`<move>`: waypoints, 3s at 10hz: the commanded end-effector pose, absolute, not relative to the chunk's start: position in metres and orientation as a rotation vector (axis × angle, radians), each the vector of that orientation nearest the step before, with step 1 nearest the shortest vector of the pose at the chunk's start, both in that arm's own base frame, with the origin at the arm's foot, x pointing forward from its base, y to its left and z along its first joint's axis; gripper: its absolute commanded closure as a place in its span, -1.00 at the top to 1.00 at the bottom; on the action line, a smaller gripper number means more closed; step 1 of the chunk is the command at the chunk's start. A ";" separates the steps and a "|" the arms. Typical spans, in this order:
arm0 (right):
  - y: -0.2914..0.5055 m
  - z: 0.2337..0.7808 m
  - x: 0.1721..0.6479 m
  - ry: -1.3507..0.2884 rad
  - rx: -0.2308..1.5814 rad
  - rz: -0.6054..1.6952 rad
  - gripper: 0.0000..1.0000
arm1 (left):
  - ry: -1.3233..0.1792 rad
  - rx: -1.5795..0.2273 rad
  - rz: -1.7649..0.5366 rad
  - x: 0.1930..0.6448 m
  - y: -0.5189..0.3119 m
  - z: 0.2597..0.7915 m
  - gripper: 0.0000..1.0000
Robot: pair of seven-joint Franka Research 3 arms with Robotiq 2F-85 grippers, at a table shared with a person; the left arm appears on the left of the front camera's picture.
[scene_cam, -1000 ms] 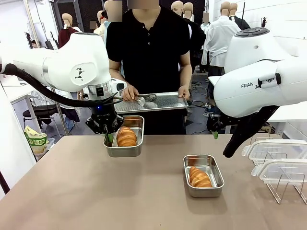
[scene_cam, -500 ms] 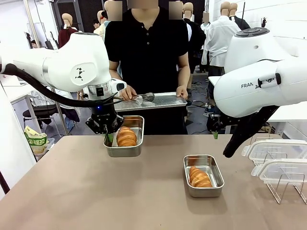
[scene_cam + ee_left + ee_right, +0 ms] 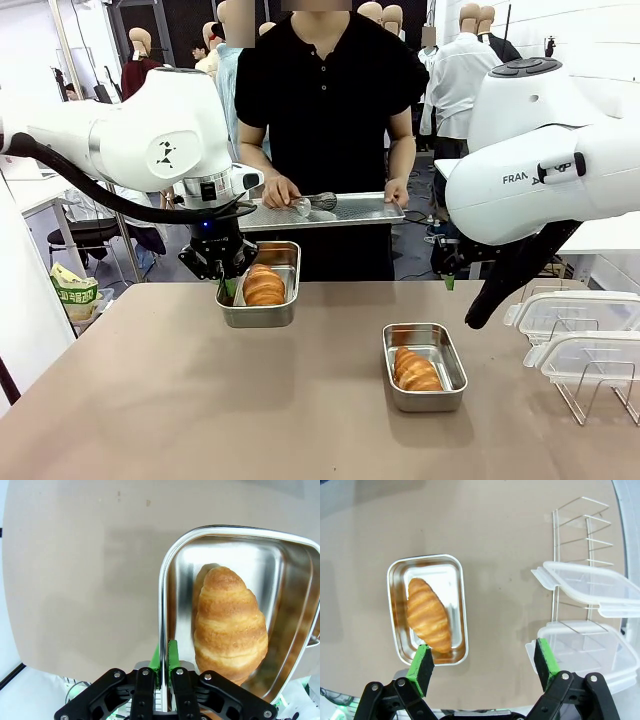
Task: Place the bread in airtight containers.
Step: Once an object is inside an Airtight Container , place the container in the center of the table.
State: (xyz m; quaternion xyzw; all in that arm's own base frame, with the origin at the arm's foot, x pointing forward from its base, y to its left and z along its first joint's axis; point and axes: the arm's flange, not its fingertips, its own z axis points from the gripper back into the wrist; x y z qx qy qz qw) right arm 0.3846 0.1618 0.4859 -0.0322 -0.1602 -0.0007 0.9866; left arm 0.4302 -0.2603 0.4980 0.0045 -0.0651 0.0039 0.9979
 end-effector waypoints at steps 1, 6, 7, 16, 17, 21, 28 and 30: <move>0.163 0.485 0.384 -0.321 -0.067 0.000 1.00 | -0.130 0.009 0.008 0.430 -0.260 0.498 -1.00; 0.163 0.485 0.384 -0.321 -0.067 0.000 1.00 | 0.028 -0.061 0.068 0.463 -0.255 0.429 -1.00; 0.163 0.485 0.384 -0.321 -0.067 0.000 1.00 | 0.055 -0.075 0.066 0.467 -0.254 0.411 -1.00; 0.163 0.485 0.384 -0.321 -0.067 0.000 1.00 | -0.115 0.034 -0.058 0.460 -0.258 0.345 -1.00; 0.163 0.485 0.384 -0.321 -0.067 0.000 1.00 | -0.108 0.012 -0.043 0.458 -0.260 0.345 -1.00; 0.163 0.485 0.384 -0.321 -0.067 0.000 1.00 | -0.086 -0.013 -0.007 0.452 -0.263 0.347 -1.00; 0.163 0.485 0.384 -0.321 -0.067 0.000 1.00 | -0.007 -0.063 0.000 0.447 -0.263 0.337 -1.00; 0.163 0.485 0.384 -0.321 -0.067 0.000 1.00 | 0.017 -0.059 0.007 0.449 -0.261 0.332 -1.00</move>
